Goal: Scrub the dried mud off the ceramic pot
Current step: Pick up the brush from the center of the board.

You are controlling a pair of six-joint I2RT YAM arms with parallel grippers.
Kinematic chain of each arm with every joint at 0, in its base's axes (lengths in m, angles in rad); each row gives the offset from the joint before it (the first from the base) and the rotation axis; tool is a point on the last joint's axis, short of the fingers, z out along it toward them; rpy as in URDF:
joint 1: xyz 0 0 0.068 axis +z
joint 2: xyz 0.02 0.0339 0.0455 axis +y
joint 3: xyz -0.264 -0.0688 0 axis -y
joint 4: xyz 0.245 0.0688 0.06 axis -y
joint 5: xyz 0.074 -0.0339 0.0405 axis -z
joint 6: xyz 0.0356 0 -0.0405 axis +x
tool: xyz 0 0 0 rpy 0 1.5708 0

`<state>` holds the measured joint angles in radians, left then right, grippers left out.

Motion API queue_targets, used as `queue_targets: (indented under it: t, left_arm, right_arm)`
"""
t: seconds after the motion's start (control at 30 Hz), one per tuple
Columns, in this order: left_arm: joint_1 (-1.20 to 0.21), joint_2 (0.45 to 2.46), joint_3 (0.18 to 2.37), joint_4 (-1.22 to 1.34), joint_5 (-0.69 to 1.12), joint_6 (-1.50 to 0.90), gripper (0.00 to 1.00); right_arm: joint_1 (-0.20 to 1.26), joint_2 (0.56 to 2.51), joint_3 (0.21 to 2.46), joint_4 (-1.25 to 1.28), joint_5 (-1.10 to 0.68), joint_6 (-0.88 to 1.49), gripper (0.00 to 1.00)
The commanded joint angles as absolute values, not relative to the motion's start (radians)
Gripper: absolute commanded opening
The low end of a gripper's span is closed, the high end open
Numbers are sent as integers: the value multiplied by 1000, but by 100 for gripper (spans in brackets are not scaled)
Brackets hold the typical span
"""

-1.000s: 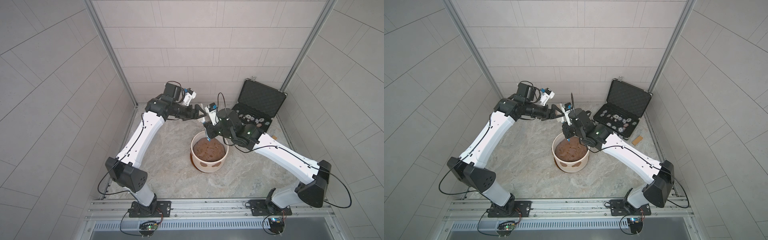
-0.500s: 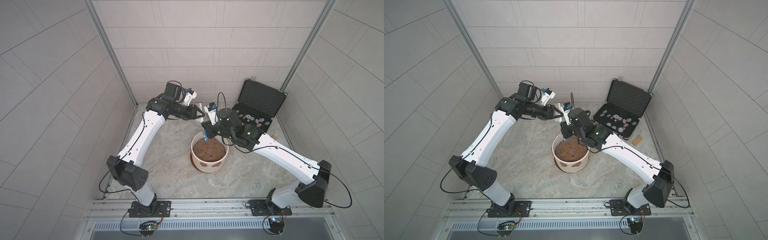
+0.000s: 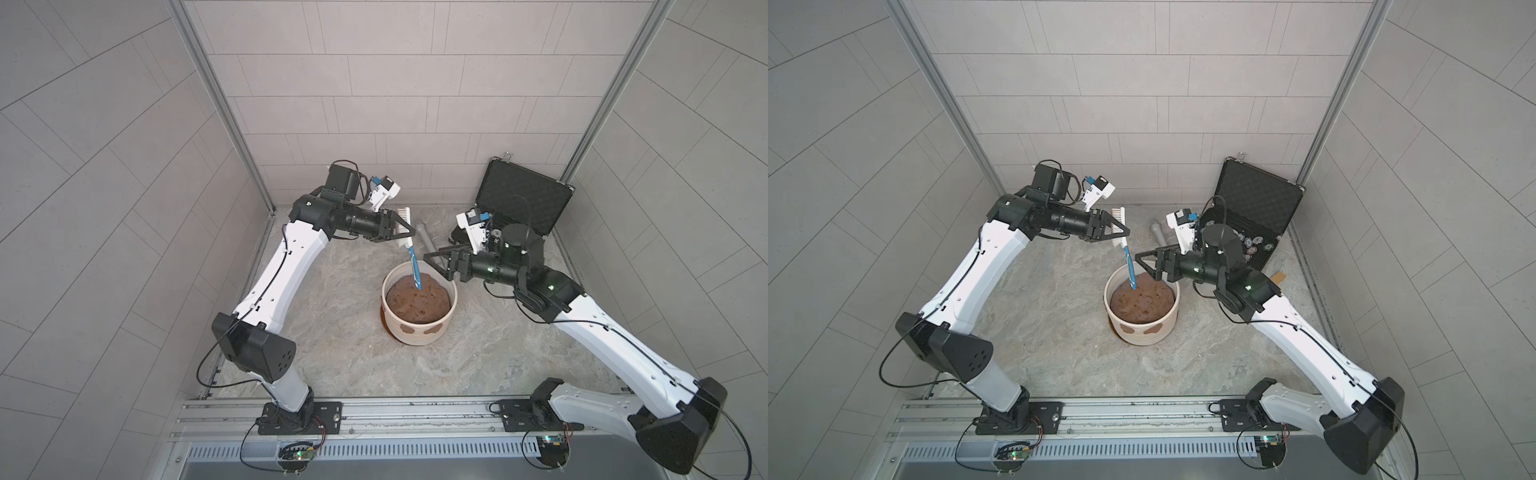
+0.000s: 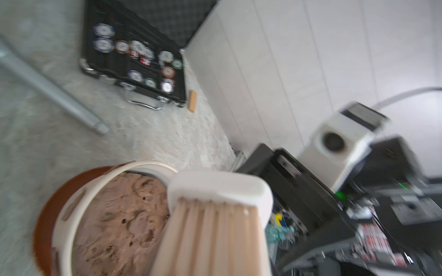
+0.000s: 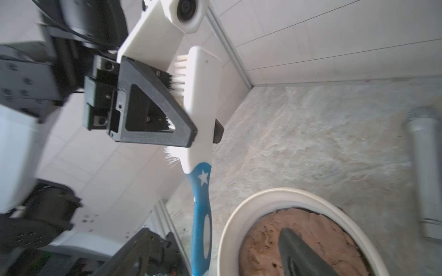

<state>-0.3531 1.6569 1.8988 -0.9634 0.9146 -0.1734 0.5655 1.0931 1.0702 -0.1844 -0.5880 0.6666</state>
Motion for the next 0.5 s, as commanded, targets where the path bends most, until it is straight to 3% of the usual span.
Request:
queue_targets:
  t: [0.0, 0.13, 0.3, 0.47]
  left_arm:
    - [-345, 1629, 1952, -982, 1296, -53, 24]
    - [-345, 1614, 2003, -1020, 1377, 7, 24]
    - [-345, 1596, 2007, -1052, 1353, 56, 26]
    - [-345, 1605, 2100, -1149, 1441, 164, 26]
  right_arm:
    - [564, 1075, 1005, 66, -961, 855, 88]
    - [573, 1080, 968, 283, -1066, 966, 86]
    - [605, 1086, 965, 551, -1105, 1056, 97]
    - [689, 1160, 994, 712, -1104, 1136, 97]
